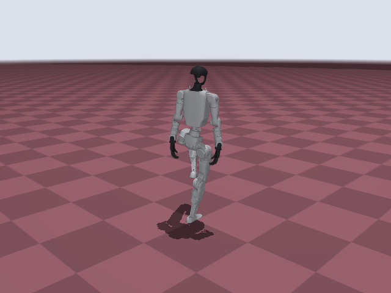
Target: In place motions
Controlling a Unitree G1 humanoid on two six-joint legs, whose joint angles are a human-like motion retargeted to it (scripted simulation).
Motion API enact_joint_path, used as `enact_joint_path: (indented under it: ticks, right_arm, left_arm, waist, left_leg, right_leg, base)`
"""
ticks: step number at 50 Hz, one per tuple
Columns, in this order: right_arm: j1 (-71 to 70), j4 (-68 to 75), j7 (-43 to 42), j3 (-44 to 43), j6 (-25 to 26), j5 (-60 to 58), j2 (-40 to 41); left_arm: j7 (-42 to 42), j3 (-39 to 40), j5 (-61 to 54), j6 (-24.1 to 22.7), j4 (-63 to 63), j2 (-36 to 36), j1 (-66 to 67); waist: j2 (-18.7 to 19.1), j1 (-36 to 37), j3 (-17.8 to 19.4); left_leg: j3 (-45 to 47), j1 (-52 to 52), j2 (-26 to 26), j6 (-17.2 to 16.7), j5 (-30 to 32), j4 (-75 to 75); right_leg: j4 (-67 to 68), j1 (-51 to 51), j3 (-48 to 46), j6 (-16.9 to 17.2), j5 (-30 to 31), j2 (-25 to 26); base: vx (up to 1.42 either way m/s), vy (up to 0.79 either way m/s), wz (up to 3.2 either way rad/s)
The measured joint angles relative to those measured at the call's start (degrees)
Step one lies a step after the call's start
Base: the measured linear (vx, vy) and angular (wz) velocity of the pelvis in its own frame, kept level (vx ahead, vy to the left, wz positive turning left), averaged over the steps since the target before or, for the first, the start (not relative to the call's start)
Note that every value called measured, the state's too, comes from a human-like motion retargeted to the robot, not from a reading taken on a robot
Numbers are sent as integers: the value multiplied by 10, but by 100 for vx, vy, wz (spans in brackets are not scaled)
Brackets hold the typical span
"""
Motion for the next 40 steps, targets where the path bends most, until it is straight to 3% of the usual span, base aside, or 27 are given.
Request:
enact_joint_path:
  ticks: [5,8,13,16,18,20,22,24,27,32,37,40]
  right_arm:
    - [6,-15,4,0,-8,-6,3]
    - [6,-17,4,0,-8,-6,1]
    - [18,-12,1,-7,-6,-14,-4]
    - [28,-4,-6,-14,-3,-9,-5]
    - [32,3,-7,-18,0,-2,-5]
    - [35,10,-4,-27,3,1,-8]
    - [41,18,-5,-27,10,-3,-10]
    - [32,22,-12,-29,20,0,-6]
    - [29,14,-17,-40,0,31,-3]
    - [43,-3,13,-36,0,-9,-6]
    - [31,-14,-14,-29,-23,-47,-5]
    - [23,-18,-21,-33,-25,-45,-4]
  left_arm:
    - [8,-3,-1,1,-8,3,-4]
    - [11,-6,-3,-1,-18,2,-7]
    - [24,-7,-2,-7,-21,-2,0]
    - [33,-6,1,-8,-18,1,5]
    - [40,-7,1,-9,-18,5,4]
    - [42,-12,0,-10,-20,9,3]
    - [37,-8,0,-8,-16,8,5]
    - [31,5,-1,-3,-11,11,-13]
    - [35,-11,-13,-8,-28,20,-35]
    - [31,-30,6,-6,-44,29,-48]
    - [30,-22,-20,-13,-38,19,-60]
    - [22,-21,-18,-11,-28,19,-64]
  waist:
    - [21,-20,-18]
    - [31,-35,-16]
    - [45,-73,-43]
    - [67,-92,-61]
    - [86,-92,-57]
    - [110,-113,-54]
    - [131,-142,-70]
    - [134,-172,-62]
    - [119,-166,-29]
    - [113,-135,-33]
    - [142,-144,-28]
    - [131,-107,-25]
  left_leg:
    - [10,113,-35,-19,10,-67]
    - [22,225,-91,-45,33,-162]
    - [19,420,-223,-84,70,-439]
    - [2,535,-266,-100,96,-658]
    - [-20,622,-291,-112,57,-814]
    - [-58,688,-291,-125,-14,-919]
    - [-88,702,-287,-116,5,-973]
    - [-113,697,-280,-125,32,-993]
    - [-122,710,-290,-120,37,-1001]
    - [-114,705,-291,-114,27,-989]
    - [-121,686,-253,-114,25,-983]
    - [-68,682,-249,-109,26,-990]
  right_leg:
    - [-35,14,-36,25,10,-3]
    - [-49,29,-64,47,12,-15]
    - [-67,44,-103,77,6,-39]
    - [-68,43,-108,78,1,-24]
    - [-64,49,-102,71,-3,2]
    - [-62,58,-117,67,-12,25]
    - [-65,57,-136,66,-15,37]
    - [-63,55,-153,66,-17,36]
    - [-60,67,-163,68,-19,25]
    - [-26,57,-171,73,-30,15]
    - [213,-84,-167,127,26,0]
    - [421,-206,-109,111,21,16]
  base:
    - [1,2,21]
    - [-2,4,25]
    - [7,3,39]
    - [8,-4,29]
    - [4,-9,4]
    - [9,-10,76]
    - [7,-11,111]
    - [-22,-13,82]
    - [-18,-11,30]
    - [2,-8,-14]
    - [-10,-10,-17]
    - [-14,-10,-85]
